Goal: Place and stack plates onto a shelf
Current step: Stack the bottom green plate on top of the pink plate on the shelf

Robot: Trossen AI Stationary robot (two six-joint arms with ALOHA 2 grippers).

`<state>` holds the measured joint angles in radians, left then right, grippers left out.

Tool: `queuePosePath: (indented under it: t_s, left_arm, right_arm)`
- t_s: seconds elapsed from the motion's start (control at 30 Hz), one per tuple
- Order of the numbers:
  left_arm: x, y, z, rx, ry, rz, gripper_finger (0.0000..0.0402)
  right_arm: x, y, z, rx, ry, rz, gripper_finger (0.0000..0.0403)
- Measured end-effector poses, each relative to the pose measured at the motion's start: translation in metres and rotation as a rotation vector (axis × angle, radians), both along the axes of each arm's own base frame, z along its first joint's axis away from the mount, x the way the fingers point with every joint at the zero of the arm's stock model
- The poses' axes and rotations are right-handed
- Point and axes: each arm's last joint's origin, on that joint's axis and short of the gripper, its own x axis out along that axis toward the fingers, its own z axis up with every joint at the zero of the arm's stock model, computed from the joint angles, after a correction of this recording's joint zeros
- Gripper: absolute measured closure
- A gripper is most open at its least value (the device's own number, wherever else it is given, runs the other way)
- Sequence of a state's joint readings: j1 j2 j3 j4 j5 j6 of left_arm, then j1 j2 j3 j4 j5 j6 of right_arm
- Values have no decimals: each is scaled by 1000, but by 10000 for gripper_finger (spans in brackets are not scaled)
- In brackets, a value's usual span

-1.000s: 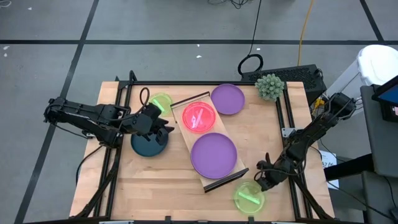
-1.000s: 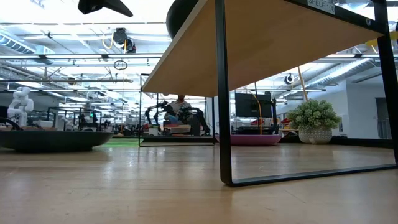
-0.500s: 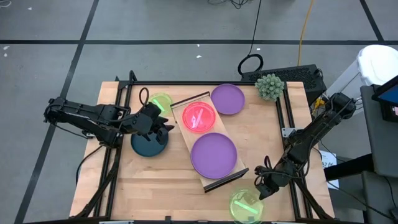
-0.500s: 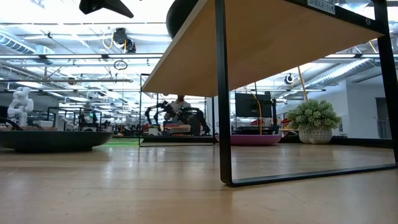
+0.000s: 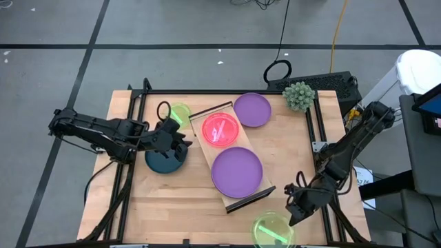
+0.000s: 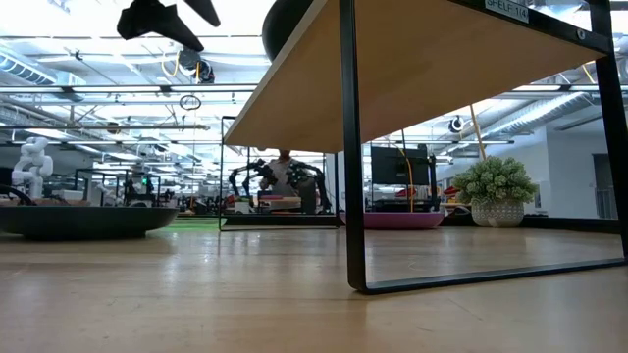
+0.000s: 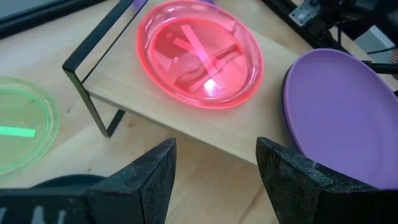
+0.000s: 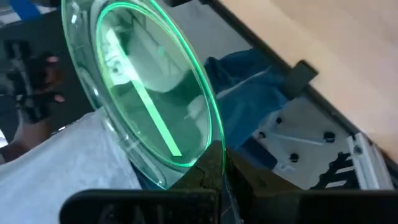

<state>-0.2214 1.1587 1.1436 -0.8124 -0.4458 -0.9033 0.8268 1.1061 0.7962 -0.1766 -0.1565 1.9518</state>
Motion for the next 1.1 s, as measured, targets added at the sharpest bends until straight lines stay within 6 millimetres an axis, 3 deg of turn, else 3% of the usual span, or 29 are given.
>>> queuePosePath:
  t_s: [0.57,0.87,1.1]
  left_arm:
    - [0,-1,-1,-17,-4,11,176]
    - [0,-2,-1,-48,-5,6,176]
    - [0,-2,-1,-57,-4,1,176]
  right_arm:
    - [5,-18,67,-109,-226,-185,403]
    - [22,-38,84,-110,-276,-304,403]
    - [40,-67,88,-187,-327,-411,403]
